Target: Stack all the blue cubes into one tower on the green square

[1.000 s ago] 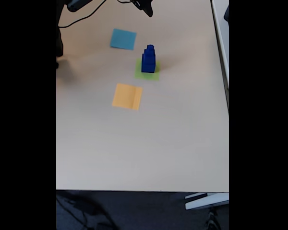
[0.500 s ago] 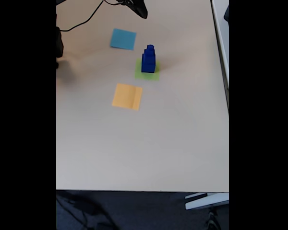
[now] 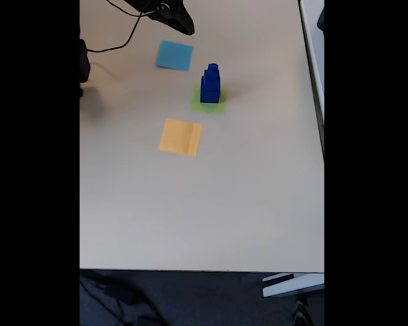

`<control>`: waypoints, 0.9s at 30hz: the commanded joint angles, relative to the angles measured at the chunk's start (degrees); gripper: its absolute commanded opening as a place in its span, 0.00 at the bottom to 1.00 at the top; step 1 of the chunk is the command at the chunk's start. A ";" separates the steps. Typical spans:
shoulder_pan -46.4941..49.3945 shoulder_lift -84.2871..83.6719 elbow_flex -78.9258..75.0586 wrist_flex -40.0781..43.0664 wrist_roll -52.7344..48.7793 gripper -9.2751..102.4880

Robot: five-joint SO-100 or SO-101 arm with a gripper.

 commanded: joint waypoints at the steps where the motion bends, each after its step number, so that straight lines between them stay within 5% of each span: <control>1: 0.53 5.98 5.01 -3.52 -0.88 0.08; 27: 4.66 41.22 56.34 -25.22 -8.96 0.08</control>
